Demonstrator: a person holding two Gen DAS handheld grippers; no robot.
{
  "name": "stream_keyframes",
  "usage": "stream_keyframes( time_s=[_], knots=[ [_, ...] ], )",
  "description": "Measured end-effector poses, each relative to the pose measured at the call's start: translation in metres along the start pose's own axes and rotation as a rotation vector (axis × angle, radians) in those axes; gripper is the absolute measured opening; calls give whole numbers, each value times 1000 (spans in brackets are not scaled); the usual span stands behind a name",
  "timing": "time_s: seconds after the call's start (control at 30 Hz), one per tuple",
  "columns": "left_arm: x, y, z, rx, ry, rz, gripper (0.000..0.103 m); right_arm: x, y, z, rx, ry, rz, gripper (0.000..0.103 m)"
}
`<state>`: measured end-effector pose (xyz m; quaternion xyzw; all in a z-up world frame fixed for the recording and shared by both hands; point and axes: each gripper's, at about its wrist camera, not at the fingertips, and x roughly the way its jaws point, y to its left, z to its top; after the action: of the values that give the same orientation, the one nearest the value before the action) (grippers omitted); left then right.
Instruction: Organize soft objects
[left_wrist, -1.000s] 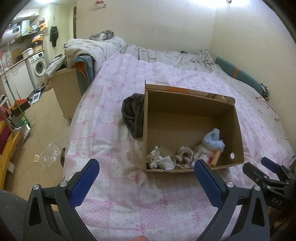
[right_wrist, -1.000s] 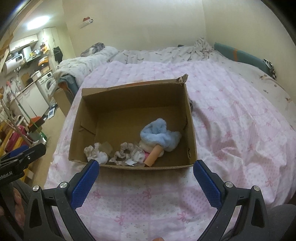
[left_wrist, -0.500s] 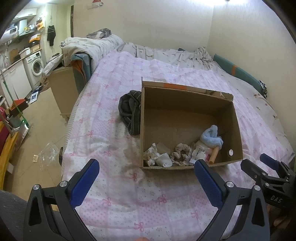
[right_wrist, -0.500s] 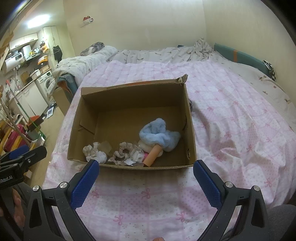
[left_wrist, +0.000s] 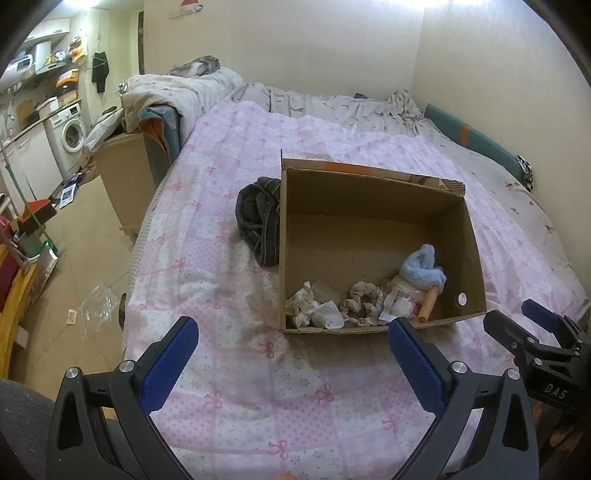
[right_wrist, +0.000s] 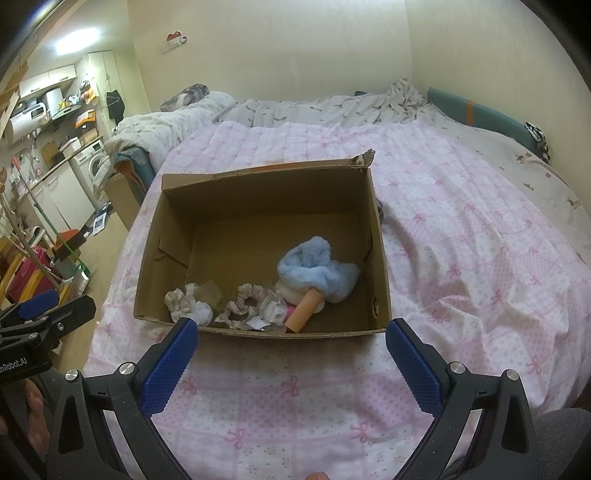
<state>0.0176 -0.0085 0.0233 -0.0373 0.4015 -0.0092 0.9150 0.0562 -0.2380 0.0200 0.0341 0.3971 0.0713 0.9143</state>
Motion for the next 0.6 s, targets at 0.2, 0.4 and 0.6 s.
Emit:
stream_keyframes(
  time_s=[0.2, 0.4, 0.6],
  knots=[
    [0, 0, 0, 1, 1, 0, 102, 0, 0, 1, 0, 0, 0, 103],
    [0, 2, -1, -1, -2, -9, 102, 0, -1, 2, -3, -3, 3, 103],
    [3, 3, -1, 1, 5, -8, 102, -1, 0, 3, -10, -7, 3, 103]
  ],
)
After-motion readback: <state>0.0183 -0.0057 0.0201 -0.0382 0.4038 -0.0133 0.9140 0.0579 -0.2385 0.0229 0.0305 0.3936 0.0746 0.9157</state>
